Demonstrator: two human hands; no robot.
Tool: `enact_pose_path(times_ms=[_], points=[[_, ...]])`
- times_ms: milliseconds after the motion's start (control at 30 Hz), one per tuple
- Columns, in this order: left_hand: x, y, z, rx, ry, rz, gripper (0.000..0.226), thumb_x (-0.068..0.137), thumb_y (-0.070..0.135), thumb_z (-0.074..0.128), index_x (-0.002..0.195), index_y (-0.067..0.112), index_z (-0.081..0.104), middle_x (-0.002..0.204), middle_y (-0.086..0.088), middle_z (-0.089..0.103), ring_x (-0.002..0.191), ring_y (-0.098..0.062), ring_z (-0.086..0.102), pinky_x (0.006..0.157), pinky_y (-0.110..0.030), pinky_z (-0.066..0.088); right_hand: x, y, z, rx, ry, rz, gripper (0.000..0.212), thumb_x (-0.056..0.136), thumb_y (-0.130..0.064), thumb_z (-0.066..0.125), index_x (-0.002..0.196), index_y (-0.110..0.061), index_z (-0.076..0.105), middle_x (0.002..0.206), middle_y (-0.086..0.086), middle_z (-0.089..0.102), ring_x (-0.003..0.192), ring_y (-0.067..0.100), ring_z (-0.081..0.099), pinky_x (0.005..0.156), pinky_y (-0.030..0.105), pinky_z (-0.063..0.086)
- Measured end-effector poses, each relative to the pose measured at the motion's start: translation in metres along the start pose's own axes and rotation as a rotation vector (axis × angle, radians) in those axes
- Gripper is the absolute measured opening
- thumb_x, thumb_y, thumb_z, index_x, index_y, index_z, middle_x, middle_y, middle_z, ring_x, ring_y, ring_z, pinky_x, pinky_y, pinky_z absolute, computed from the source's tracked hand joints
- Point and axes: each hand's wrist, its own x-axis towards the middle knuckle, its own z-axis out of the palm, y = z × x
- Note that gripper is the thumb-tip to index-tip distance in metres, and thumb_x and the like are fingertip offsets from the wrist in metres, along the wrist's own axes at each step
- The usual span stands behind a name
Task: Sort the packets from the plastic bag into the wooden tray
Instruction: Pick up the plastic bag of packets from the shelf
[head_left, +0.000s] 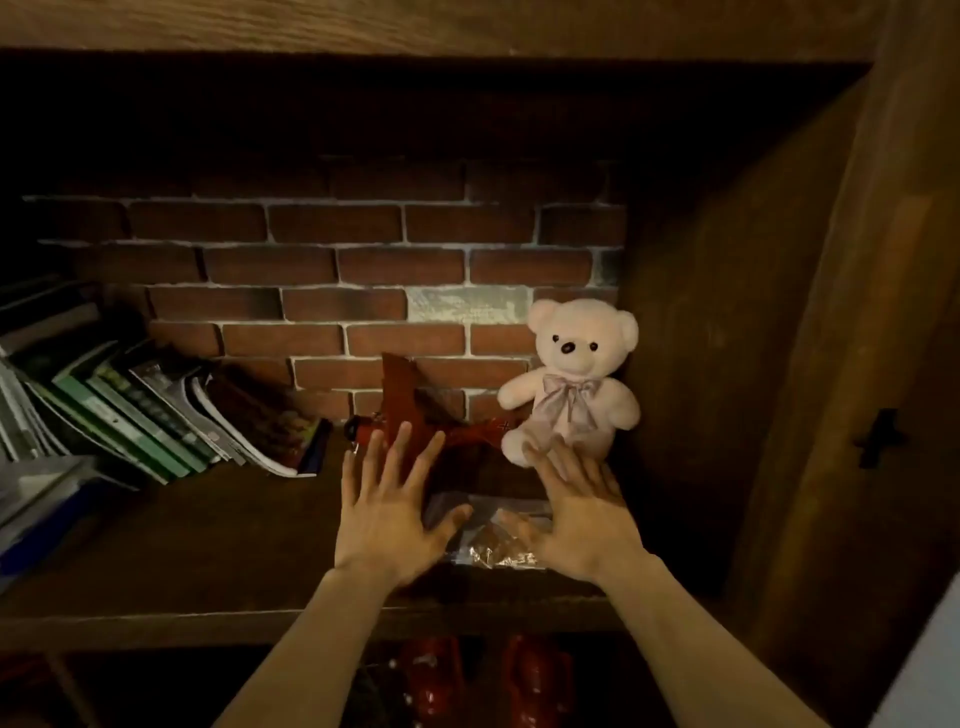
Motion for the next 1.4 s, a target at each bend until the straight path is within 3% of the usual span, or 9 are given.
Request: enact_pose_path(times_ms=[100, 300, 433, 600, 733, 867, 1033, 1167, 1400], points=[[0.001, 0.004, 0.019, 0.01, -0.103, 0.0, 0.087, 0.084, 0.083, 0.026, 0.154, 0.048, -0.012, 0.168, 0.006, -0.017, 0.15, -0.024, -0.028, 0.124, -0.05, -0.012, 0.004, 0.011, 0.013, 0.058, -0.106, -0.028, 0.085, 0.088, -0.077, 0.041, 0.159, -0.041, 0.011, 0.171, -0.003, 0.003, 0.157, 0.024, -0.002, 0.126, 0.051, 0.01], [-0.001, 0.001, 0.034, 0.018, -0.016, 0.035, 0.086, 0.084, 0.084, 0.026, 0.157, 0.043, 0.008, 0.169, 0.005, -0.001, 0.151, -0.025, -0.025, 0.123, -0.049, -0.014, 0.006, 0.02, 0.038, 0.157, -0.215, -0.067, 0.076, 0.09, -0.064, 0.056, 0.156, -0.043, 0.024, 0.17, -0.003, 0.013, 0.155, 0.024, 0.012, 0.124, 0.045, 0.02], [-0.009, -0.001, 0.036, 0.043, 0.007, 0.091, 0.086, 0.084, 0.083, 0.024, 0.157, 0.04, 0.015, 0.169, 0.002, 0.001, 0.153, -0.025, -0.021, 0.123, -0.052, -0.012, 0.001, 0.015, 0.047, 0.159, -0.21, -0.062, 0.075, 0.091, -0.062, 0.057, 0.155, -0.038, 0.027, 0.167, -0.002, 0.018, 0.154, 0.027, 0.013, 0.123, 0.045, 0.022], [-0.025, 0.001, 0.053, 0.032, -0.086, 0.205, 0.085, 0.086, 0.078, 0.032, 0.157, 0.033, 0.022, 0.169, 0.002, 0.006, 0.155, -0.025, -0.012, 0.122, -0.048, -0.006, -0.002, 0.007, 0.048, 0.144, -0.208, -0.029, 0.076, 0.091, -0.061, 0.057, 0.155, -0.037, 0.026, 0.166, -0.004, 0.018, 0.154, 0.026, 0.009, 0.124, 0.043, 0.018], [-0.034, 0.001, 0.056, -0.059, -0.199, 0.14, 0.078, 0.091, 0.073, 0.03, 0.158, 0.039, 0.009, 0.169, 0.004, 0.005, 0.155, -0.022, -0.003, 0.125, -0.039, -0.006, -0.007, 0.004, 0.047, 0.132, -0.2, -0.03, 0.074, 0.091, -0.057, 0.059, 0.155, -0.037, 0.027, 0.165, -0.006, 0.019, 0.154, 0.023, 0.01, 0.124, 0.04, 0.019], [-0.038, 0.001, 0.043, -0.118, -0.321, 0.068, 0.072, 0.094, 0.066, 0.038, 0.157, 0.041, 0.01, 0.165, 0.003, 0.024, 0.151, -0.028, 0.023, 0.123, -0.045, 0.016, -0.012, 0.0, 0.046, 0.134, -0.179, -0.062, 0.07, 0.09, -0.053, 0.064, 0.151, -0.04, 0.033, 0.161, -0.007, 0.028, 0.151, 0.021, 0.021, 0.12, 0.039, 0.031], [-0.044, -0.001, 0.035, -0.15, -0.292, 0.057, 0.063, 0.096, 0.054, 0.047, 0.153, 0.036, 0.026, 0.154, 0.003, 0.04, 0.14, -0.026, 0.039, 0.114, -0.045, 0.038, -0.018, -0.006, 0.041, 0.121, -0.153, -0.07, 0.064, 0.088, -0.047, 0.07, 0.145, -0.039, 0.042, 0.153, -0.005, 0.042, 0.141, 0.021, 0.041, 0.112, 0.041, 0.043], [-0.047, -0.007, 0.025, -0.198, -0.273, 0.067, 0.05, 0.098, 0.038, 0.055, 0.145, 0.029, 0.04, 0.145, 0.002, 0.049, 0.131, -0.022, 0.049, 0.104, -0.04, 0.047, -0.023, -0.01, 0.035, 0.115, -0.108, -0.066, 0.052, 0.087, -0.044, 0.073, 0.135, -0.041, 0.053, 0.14, -0.008, 0.055, 0.124, 0.019, 0.057, 0.101, 0.038, 0.051], [-0.048, -0.017, -0.006, -0.305, -0.213, 0.127, 0.03, 0.097, 0.029, 0.06, 0.124, 0.04, 0.052, 0.12, 0.012, 0.058, 0.109, -0.01, 0.059, 0.093, -0.033, 0.052, -0.031, -0.026, 0.019, 0.131, -0.041, -0.09, 0.032, 0.087, -0.038, 0.076, 0.117, -0.037, 0.066, 0.111, -0.011, 0.065, 0.096, 0.011, 0.067, 0.083, 0.029, 0.055]])
